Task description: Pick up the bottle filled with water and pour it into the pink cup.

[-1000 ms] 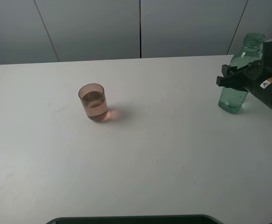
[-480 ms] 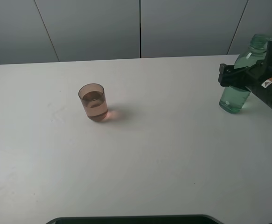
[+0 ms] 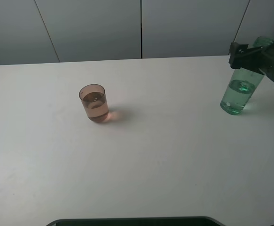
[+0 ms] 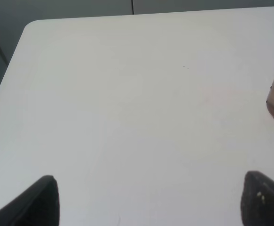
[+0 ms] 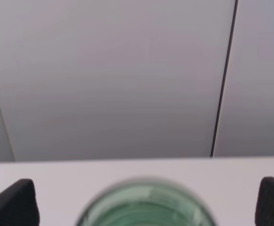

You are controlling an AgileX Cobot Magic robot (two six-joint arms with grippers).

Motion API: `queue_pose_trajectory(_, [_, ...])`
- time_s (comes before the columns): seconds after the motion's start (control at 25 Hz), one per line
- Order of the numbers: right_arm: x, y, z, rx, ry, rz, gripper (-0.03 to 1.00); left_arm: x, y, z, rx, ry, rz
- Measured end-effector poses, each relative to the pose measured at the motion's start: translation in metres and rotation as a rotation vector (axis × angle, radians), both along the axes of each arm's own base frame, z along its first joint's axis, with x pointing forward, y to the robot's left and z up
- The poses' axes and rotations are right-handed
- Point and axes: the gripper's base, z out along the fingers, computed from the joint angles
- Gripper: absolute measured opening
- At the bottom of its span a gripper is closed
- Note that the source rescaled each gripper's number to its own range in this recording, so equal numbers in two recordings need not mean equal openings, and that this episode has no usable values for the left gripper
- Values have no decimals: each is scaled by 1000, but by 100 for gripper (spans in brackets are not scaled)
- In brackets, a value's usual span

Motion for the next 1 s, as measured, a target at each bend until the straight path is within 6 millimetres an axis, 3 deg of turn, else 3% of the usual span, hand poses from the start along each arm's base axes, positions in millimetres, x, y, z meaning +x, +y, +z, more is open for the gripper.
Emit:
queue_pose_trajectory(0.24, [-11, -1, 37, -23, -68, 6, 100, 0, 0, 0, 0, 0, 0])
queue_pose_trajectory(0.48, [-1, -1, 86, -7, 63, 16, 100, 0, 0, 0, 0, 0, 0])
queue_pose_trajectory(0.76, [4, -21, 153, 32, 426, 3, 100, 0, 0, 0, 0, 0, 0])
queue_pose_trajectory(1.0, [-25, -29, 172, 80, 800, 3, 100, 0, 0, 0, 0, 0, 0])
